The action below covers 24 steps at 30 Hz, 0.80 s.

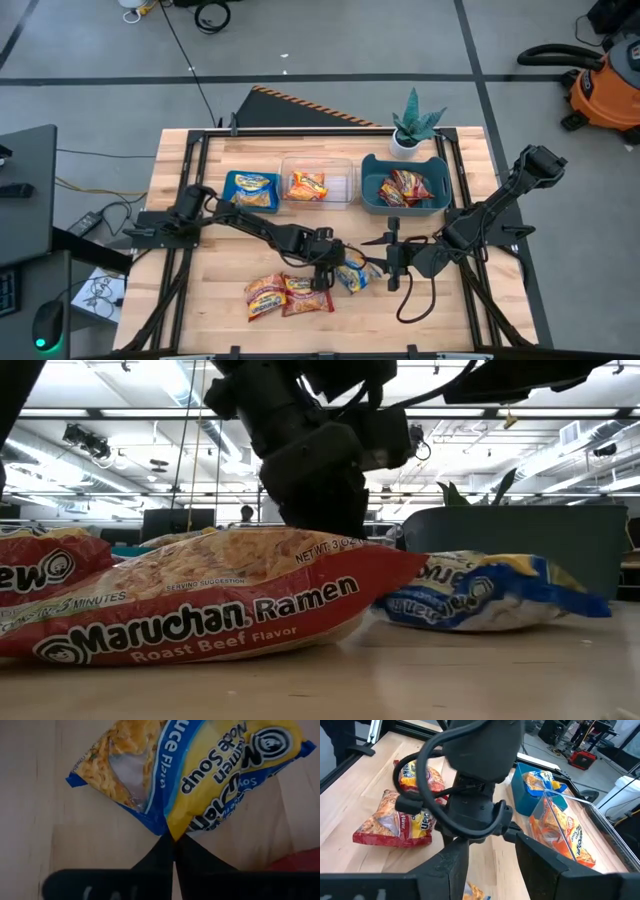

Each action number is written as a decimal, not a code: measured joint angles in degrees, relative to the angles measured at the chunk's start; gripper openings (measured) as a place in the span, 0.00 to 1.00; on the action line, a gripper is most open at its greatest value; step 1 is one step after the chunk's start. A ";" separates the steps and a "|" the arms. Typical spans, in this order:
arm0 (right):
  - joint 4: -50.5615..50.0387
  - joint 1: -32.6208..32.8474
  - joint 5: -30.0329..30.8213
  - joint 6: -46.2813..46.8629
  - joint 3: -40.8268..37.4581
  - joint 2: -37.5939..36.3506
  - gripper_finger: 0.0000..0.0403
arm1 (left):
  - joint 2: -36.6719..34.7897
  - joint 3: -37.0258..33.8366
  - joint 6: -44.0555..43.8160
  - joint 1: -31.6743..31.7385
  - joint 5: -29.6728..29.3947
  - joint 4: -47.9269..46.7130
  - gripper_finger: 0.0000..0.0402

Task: Sort Maruchan noodles
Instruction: Put the blue noodle pack into the blue bin

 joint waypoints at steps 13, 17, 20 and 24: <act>-0.08 0.00 0.00 0.00 0.00 -0.01 0.42 | -21.13 0.00 -0.39 4.96 -4.15 -18.49 0.03; -0.01 0.00 0.00 0.05 0.00 -0.01 0.42 | -29.19 0.00 -0.37 6.24 -9.87 -21.82 0.03; 0.02 0.00 0.00 0.13 0.00 -0.01 0.42 | -34.26 0.02 -0.27 7.16 -14.49 -24.15 0.03; 0.04 0.00 -0.01 0.18 0.00 -0.01 0.42 | -38.93 0.02 -0.15 8.72 -23.36 -32.17 0.03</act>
